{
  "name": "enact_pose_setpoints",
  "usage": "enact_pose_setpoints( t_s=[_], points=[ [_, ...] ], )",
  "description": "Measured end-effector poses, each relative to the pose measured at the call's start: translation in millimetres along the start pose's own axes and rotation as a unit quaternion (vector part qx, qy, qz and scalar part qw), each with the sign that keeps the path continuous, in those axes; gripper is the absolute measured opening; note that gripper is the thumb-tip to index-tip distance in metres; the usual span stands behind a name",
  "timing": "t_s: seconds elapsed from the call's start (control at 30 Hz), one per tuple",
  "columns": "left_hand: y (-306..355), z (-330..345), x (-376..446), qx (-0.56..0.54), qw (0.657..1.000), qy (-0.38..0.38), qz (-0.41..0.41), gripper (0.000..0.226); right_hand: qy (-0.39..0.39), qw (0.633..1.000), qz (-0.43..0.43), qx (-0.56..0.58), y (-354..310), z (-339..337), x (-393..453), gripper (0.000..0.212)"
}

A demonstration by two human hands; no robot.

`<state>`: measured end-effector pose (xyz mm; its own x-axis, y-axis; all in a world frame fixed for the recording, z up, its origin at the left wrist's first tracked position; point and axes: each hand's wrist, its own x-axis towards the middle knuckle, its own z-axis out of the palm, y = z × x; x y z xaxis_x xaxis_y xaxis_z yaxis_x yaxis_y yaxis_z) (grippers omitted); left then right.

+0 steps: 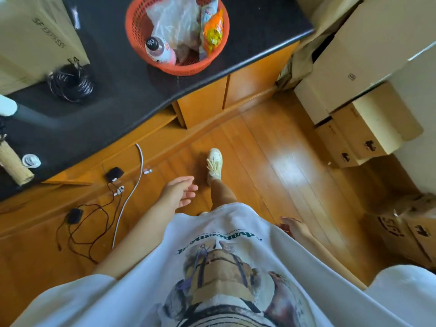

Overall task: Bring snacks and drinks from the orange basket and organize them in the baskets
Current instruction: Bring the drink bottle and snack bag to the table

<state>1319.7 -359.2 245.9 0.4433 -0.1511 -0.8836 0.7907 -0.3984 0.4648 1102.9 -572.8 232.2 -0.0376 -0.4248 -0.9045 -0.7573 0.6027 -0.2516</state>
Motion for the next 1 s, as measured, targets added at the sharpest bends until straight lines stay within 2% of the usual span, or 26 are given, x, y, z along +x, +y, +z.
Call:
enact_pose_setpoints(
  t_s=[0.2,0.37,0.53,0.63,0.73,0.83,0.9,1.0],
  points=[
    [67.5,-18.1,40.2,-0.036,0.997,0.059,-0.039,0.024,-0.044,0.998,-0.040,-0.002,-126.6,46.4,6.7,0.009],
    [114.1,-49.8,60.8,-0.110,0.986,0.112,-0.055,0.024,-0.087,0.987,-0.096,-0.096,-240.1,100.9,18.2,0.009],
    [153.1,-67.4,83.5,-0.162,0.971,0.166,-0.053,0.025,-0.130,0.966,-0.174,-0.143,-337.7,156.9,19.9,0.006],
    [194.2,-64.6,102.8,-0.176,0.968,0.177,-0.027,0.026,-0.126,0.957,-0.209,-0.157,-387.8,189.5,21.1,0.018],
    [236.3,-62.3,122.3,-0.116,0.976,0.182,0.022,0.043,-0.085,0.953,-0.241,-0.164,-427.1,220.2,20.0,0.040],
    [268.5,-68.7,143.1,0.003,0.983,0.150,0.105,0.066,-0.024,0.950,-0.266,-0.159,-454.9,248.5,23.0,0.067],
    [283.1,-76.6,159.9,0.123,0.965,0.159,0.166,0.075,0.017,0.944,-0.284,-0.165,-466.5,267.1,29.8,0.077],
    [300.4,-88.3,187.9,0.275,0.923,0.168,0.211,0.084,0.084,0.940,-0.268,-0.194,-480.1,294.4,38.8,0.094]
  ],
)
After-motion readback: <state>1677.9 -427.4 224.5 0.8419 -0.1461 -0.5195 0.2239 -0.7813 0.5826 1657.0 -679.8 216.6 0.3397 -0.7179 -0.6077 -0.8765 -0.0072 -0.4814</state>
